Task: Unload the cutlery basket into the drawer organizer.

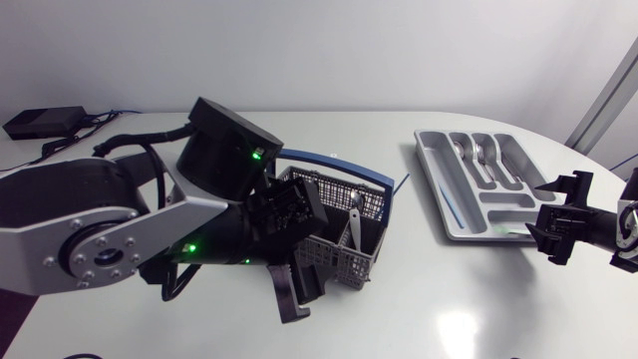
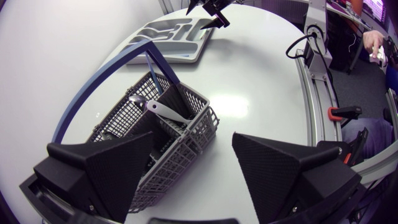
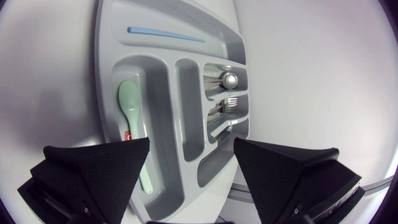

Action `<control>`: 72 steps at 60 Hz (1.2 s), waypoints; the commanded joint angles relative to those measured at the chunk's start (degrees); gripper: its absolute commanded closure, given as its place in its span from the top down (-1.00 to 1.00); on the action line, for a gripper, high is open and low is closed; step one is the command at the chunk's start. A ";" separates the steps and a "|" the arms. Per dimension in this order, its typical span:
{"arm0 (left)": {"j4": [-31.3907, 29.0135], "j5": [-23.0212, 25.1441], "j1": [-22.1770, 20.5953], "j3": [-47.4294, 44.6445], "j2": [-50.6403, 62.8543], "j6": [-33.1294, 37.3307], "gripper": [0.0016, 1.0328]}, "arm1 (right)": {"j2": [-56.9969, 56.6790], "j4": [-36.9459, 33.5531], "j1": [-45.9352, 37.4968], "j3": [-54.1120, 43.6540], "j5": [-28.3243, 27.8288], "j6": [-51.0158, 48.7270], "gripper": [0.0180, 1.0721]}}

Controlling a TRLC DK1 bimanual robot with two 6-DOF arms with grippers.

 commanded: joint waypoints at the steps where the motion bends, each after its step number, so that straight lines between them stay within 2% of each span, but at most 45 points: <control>1: 0.27 0.57 -0.58 -1.16 0.67 -0.81 0.72 | 0.58 0.44 0.47 -0.56 0.38 -0.64 0.86; 13: 1.33 0.57 -0.49 -1.78 1.20 -0.72 0.72 | -5.75 -2.98 0.47 -1.18 -0.06 3.32 0.86; 19: 1.94 0.66 -0.67 -0.98 2.43 -0.72 0.72 | -9.70 -7.03 1.62 -1.27 -0.15 8.15 0.86; 24: 2.29 0.75 -0.93 -0.19 3.92 -0.99 0.72 | -13.57 -13.71 3.55 0.14 -0.15 15.44 0.86; 36: 8.45 1.36 -0.67 0.07 7.97 -3.01 0.72 | -21.39 -23.11 8.74 -0.48 -0.15 25.38 0.86; 54: 18.82 1.98 1.79 2.00 15.44 -6.44 0.71 | -31.06 -29.44 16.82 -3.90 0.03 40.14 0.86; 63: 20.75 2.33 3.37 3.59 17.99 -8.11 0.71 | -35.19 -32.69 22.10 -5.75 -0.24 48.40 0.86; 72: 20.75 4.35 4.60 5.70 20.45 -8.37 0.71 | -39.32 -32.87 28.25 -8.74 0.38 53.59 0.85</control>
